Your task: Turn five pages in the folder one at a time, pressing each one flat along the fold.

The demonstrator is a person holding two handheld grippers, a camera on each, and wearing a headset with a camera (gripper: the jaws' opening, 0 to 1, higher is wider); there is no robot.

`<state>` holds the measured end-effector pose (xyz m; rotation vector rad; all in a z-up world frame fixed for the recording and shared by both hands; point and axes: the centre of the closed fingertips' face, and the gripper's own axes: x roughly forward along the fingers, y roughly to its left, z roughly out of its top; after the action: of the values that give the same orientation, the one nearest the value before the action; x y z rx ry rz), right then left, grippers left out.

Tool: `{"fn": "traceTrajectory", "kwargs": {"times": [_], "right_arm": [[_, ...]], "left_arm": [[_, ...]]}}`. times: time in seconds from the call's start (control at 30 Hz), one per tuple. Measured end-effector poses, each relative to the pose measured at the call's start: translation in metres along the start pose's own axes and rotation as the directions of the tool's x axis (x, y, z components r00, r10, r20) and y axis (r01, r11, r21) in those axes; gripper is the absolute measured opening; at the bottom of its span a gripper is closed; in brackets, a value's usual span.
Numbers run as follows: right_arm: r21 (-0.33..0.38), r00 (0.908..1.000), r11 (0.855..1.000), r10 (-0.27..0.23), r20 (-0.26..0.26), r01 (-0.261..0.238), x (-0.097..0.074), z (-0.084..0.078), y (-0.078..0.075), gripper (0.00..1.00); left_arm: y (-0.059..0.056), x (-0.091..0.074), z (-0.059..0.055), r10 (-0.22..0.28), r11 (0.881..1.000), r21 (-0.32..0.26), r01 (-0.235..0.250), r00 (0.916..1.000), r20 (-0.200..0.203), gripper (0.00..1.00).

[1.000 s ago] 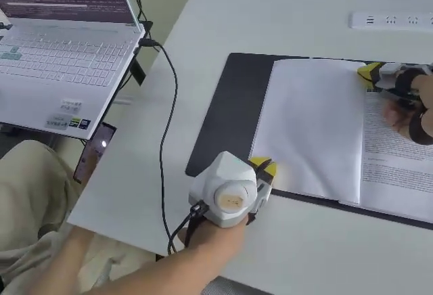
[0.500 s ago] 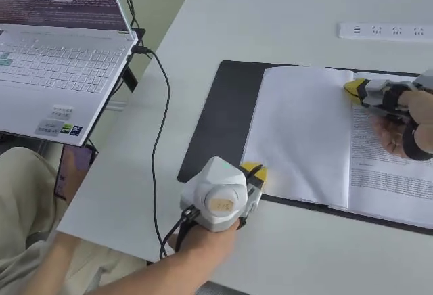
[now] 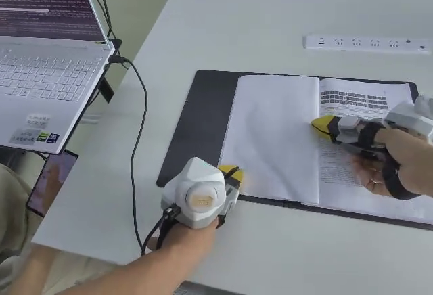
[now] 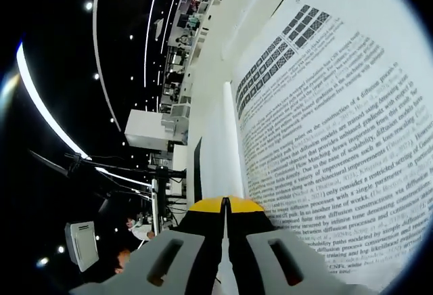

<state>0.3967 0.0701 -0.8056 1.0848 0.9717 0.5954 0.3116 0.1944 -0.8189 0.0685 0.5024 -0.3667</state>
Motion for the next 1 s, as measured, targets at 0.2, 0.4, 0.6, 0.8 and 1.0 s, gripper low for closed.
{"fn": "traceTrajectory", "kwargs": {"times": [0.2, 0.4, 0.6, 0.8, 1.0], "right_arm": [[0.020, 0.9995, 1.000, 0.009, -0.031, -0.009, -0.014, -0.032, -0.005, 0.00], [0.025, 0.9983, 1.000, 0.012, -0.057, -0.010, -0.028, -0.066, -0.007, 0.00], [0.039, 0.9978, 0.999, 0.014, -0.066, -0.011, -0.040, -0.090, -0.006, 0.00], [0.065, 0.9978, 0.998, 0.022, -0.063, -0.018, -0.049, -0.105, -0.007, 0.00], [0.080, 0.9974, 0.997, 0.024, -0.068, -0.019, -0.056, -0.118, -0.009, 0.00]], "left_arm": [[0.001, 0.000, -0.001, 0.001, 1.000, -0.007, -0.001, 1.0000, -0.002, 0.01], [0.001, 0.000, -0.001, 0.004, 1.000, -0.008, -0.004, 1.0000, -0.003, 0.01], [0.000, -0.002, -0.001, 0.006, 1.000, -0.003, -0.006, 1.0000, 0.001, 0.01], [0.000, -0.003, -0.001, 0.005, 1.000, -0.003, -0.005, 1.0000, 0.001, 0.01], [-0.001, -0.003, 0.000, 0.008, 1.000, 0.000, -0.008, 1.0000, 0.002, 0.01]]}}
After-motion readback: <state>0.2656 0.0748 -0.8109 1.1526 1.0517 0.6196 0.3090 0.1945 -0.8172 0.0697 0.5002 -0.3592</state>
